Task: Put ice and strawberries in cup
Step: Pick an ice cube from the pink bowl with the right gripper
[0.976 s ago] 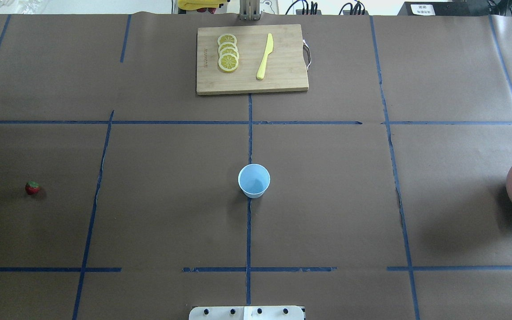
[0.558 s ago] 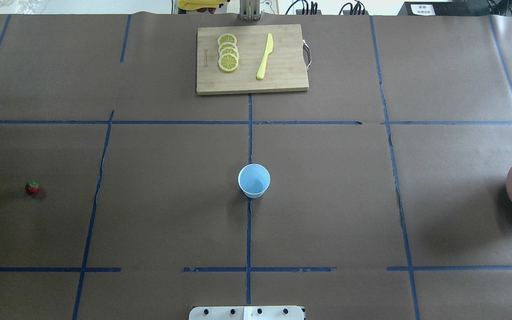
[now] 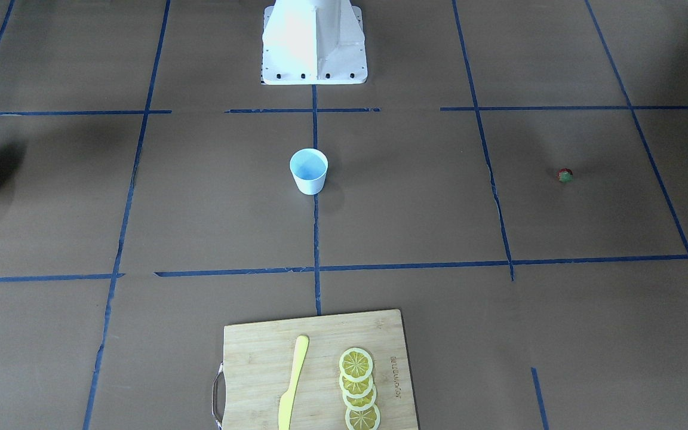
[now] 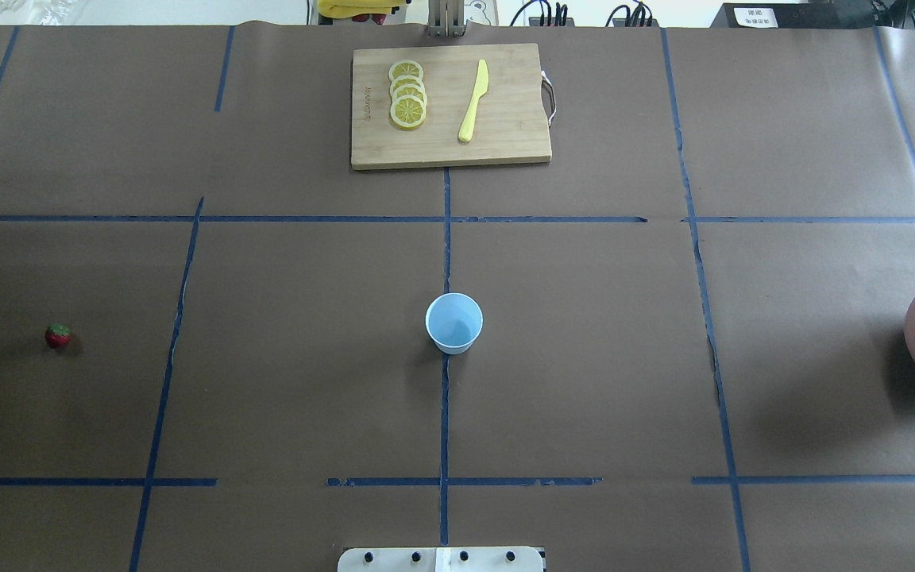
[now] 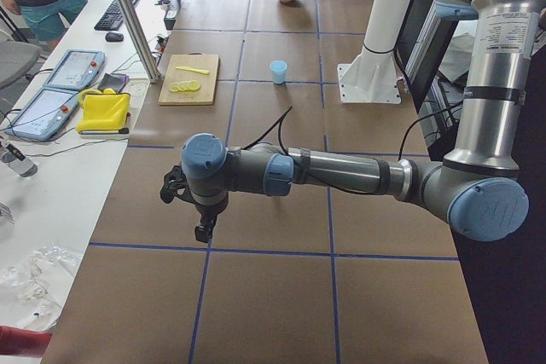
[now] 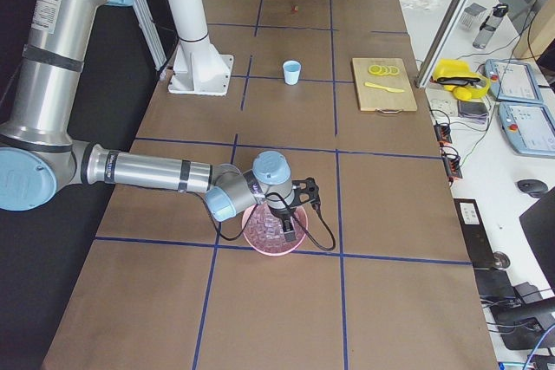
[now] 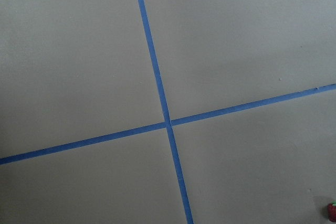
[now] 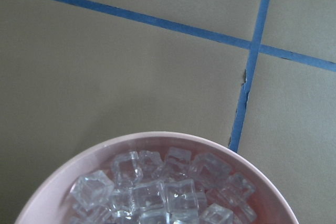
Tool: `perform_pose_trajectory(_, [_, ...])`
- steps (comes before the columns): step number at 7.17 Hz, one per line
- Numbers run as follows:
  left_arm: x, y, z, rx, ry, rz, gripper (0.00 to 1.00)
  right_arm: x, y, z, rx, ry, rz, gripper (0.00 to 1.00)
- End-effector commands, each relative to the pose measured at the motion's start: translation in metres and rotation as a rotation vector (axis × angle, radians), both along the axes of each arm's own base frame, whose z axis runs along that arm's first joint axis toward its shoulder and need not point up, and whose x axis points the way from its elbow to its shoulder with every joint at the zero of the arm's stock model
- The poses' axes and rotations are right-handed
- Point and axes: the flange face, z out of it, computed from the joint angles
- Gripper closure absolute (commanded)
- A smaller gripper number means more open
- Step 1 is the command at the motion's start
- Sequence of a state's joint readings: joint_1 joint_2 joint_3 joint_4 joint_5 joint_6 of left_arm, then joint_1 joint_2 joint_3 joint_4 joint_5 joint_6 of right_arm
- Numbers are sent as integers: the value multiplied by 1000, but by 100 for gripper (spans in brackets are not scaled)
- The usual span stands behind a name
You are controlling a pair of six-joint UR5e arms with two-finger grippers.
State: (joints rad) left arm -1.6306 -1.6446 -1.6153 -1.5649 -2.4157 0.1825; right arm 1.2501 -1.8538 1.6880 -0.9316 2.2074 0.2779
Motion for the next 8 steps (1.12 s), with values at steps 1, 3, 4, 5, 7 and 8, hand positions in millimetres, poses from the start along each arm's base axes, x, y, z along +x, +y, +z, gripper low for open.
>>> perform_pose_trajectory(1, [0,0,0,0,0,0,0,-14,4,5,27,43,-45,6])
perform_pose_trajectory(3, [0,0,0,0,0,0,0,-10,13,13,32,56,-70,10])
perform_pose_trajectory(4, [0,0,-1,1,0,0,0,-10,12,14,34,65,-68,20])
perform_pose_trajectory(5, [0,0,-1,1,0,0,0,-9,14,17,31,68,-70,48])
perform_pose_trajectory(7, [0,0,-1,3,0,0,0,-7,16,18,33,71,-69,89])
perform_pose_trajectory(8, [0,-1,-2,4,3,0,0,-6,17,19,33,71,-73,96])
